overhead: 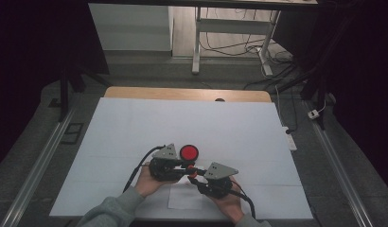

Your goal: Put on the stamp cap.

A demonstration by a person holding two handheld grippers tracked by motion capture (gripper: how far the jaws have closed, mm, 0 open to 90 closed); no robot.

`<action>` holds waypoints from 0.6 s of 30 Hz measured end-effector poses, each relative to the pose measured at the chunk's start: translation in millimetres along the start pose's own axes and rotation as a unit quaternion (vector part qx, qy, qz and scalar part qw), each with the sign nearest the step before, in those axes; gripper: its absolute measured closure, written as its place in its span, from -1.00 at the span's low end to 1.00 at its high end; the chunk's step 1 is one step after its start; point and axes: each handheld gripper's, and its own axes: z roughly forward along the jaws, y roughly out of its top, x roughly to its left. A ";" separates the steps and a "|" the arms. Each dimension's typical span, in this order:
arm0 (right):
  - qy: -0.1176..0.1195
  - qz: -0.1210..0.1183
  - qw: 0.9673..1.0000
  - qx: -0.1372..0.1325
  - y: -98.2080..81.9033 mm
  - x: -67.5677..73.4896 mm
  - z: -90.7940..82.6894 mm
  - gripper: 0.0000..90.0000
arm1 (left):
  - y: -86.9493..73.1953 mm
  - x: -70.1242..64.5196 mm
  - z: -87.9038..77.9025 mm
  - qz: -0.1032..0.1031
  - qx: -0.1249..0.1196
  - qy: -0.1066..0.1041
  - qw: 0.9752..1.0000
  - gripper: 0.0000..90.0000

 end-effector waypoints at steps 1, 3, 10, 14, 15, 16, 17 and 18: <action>0.000 0.001 1.000 -0.002 -0.1 0.1 0.1 0.41 | -0.1 -0.1 0.2 0.000 0.000 0.000 1.000 0.61; 0.000 -0.001 1.000 -0.001 0.0 0.0 -0.1 0.42 | -0.2 -0.1 0.4 0.000 0.001 0.000 1.000 0.61; -0.004 -0.003 1.000 -0.001 0.2 0.3 -0.6 0.42 | -0.6 0.0 1.1 0.000 0.002 0.000 1.000 0.61; -0.003 -0.001 1.000 -0.004 0.2 0.1 -0.9 0.42 | -0.7 0.1 1.3 0.000 0.002 0.000 1.000 0.61; -0.005 0.000 1.000 -0.002 0.2 0.3 -1.2 0.42 | -0.8 0.1 1.5 0.000 0.002 0.000 1.000 0.61; -0.004 0.001 1.000 -0.004 0.2 0.3 -1.1 0.42 | -0.9 0.0 1.7 0.000 0.003 0.001 1.000 0.61; -0.006 0.000 1.000 -0.003 0.3 0.3 -1.4 0.42 | -1.1 0.1 1.9 -0.001 0.003 0.000 1.000 0.61; -0.006 -0.001 1.000 -0.003 0.2 0.3 -1.5 0.42 | -1.2 0.2 2.1 -0.001 0.004 0.000 1.000 0.61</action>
